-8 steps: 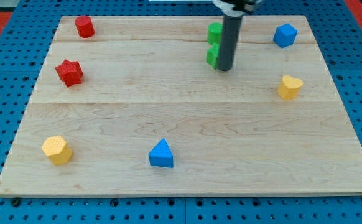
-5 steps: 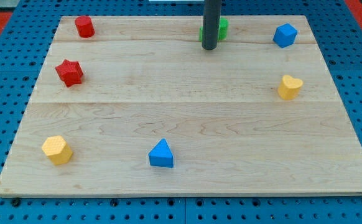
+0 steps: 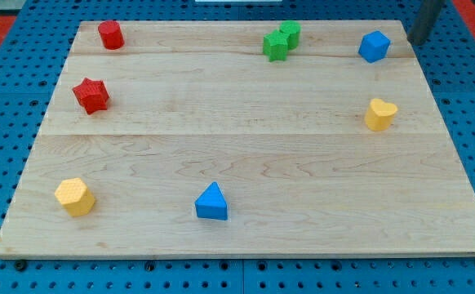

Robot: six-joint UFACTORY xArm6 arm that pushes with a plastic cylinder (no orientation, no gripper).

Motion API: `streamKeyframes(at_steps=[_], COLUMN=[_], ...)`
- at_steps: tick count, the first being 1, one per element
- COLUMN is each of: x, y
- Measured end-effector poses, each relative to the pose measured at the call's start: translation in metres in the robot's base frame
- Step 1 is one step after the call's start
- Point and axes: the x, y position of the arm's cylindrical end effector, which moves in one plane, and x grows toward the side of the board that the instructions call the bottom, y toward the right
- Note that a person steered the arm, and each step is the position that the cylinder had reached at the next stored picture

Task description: Move the cube to the top left of the traingle

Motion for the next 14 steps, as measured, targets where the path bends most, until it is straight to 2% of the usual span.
streamKeyframes(at_steps=[2,3,6,8,9,10,11,12,13,14], x=[0.013,0.034,0.054,0.054,0.041,0.053,0.135,0.187,0.151,0.135], y=[-0.086,-0.111,-0.152,-0.153,-0.157,-0.168,-0.188,-0.219,-0.214,-0.231])
